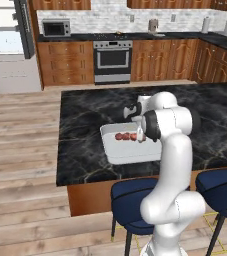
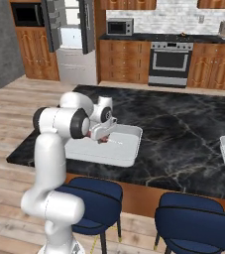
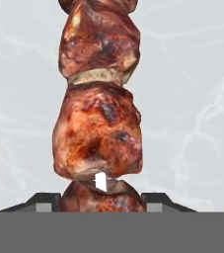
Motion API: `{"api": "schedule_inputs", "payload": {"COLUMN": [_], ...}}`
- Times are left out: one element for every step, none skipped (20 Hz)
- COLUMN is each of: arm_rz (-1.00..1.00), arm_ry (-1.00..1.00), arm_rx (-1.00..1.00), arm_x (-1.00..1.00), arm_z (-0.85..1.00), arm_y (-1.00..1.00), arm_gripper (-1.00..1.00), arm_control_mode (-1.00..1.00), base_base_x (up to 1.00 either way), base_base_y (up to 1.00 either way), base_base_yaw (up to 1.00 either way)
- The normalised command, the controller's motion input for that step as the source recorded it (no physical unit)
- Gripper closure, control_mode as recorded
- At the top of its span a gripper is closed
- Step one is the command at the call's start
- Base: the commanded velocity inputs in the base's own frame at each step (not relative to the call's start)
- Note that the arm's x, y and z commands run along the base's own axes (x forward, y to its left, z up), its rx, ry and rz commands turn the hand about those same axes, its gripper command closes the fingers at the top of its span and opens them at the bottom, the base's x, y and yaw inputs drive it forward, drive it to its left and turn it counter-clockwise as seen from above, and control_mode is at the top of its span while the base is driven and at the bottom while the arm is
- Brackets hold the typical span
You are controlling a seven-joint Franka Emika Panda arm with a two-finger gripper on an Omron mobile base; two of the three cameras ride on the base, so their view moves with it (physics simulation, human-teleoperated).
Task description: Place the cold items (sweet potato and carrot) from the fridge in one tupperware on the dining counter. Place the warm items (hot dog and kebab skewer) in the stove area in another tupperware.
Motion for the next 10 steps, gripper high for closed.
{"api": "schedule_inputs", "payload": {"arm_rz": [0.0, 0.0, 0.0, -0.01, -0.04, 0.0, 0.0, 0.0, 0.0, 0.0], "arm_ry": [0.02, 0.04, 0.08, 0.03, 0.0, 0.0, 0.0, 0.0, 0.0, -0.02], "arm_rx": [0.0, 0.0, 0.0, 0.0, 0.0, 0.0, 0.0, 0.01, 0.0, 0.0], "arm_x": [0.02, 0.0, 0.0, -0.01, -0.08, -0.14, -0.16, -0.19, -0.23, -0.31], "arm_z": [-0.23, -0.24, -0.2, -0.07, 0.0, -0.01, 0.0, 0.0, 0.03, 0.09], "arm_y": [0.0, 0.0, 0.01, 0.0, 0.0, -0.01, -0.04, -0.05, 0.0, 0.0], "arm_gripper": [1.0, -1.0, -1.0, -1.0, -1.0, -1.0, -1.0, -1.0, -1.0, -1.0], "arm_control_mode": [-1.0, -1.0, -1.0, -1.0, -1.0, -1.0, -1.0, -1.0, -1.0, -1.0], "base_base_x": [0.0, 0.0, 0.0, 0.0, 0.0, 0.0, 0.0, 0.0, 0.0, 0.0], "base_base_y": [0.0, 0.0, 0.0, 0.0, 0.0, 0.0, 0.0, 0.0, 0.0, 0.0], "base_base_yaw": [0.0, 0.0, 0.0, 0.0, 0.0, 0.0, 0.0, 0.0, 0.0, 0.0]}}
